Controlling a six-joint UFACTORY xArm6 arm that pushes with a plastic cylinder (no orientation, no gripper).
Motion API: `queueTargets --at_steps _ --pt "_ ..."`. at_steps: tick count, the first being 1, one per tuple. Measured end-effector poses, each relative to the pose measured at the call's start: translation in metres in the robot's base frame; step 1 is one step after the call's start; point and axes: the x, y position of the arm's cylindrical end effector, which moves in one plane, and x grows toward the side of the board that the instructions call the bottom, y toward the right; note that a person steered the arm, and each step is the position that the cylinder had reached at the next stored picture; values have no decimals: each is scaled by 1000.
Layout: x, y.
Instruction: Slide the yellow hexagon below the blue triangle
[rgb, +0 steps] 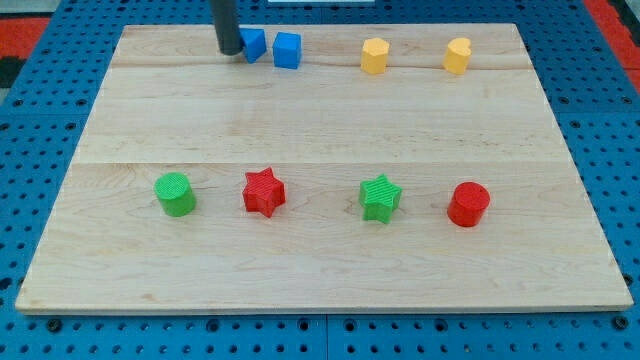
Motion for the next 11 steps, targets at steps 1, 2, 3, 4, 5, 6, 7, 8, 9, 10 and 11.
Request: queueTargets --at_steps 1,2,3,4,5,6,7,8,9,10,11 --pt "3 -13" --pt "34 -9" --pt "49 49" --pt "61 128" --pt "60 212" --pt "26 242" --pt "3 241" --pt "3 234" --pt "12 216" --pt "19 189" --pt "35 162"
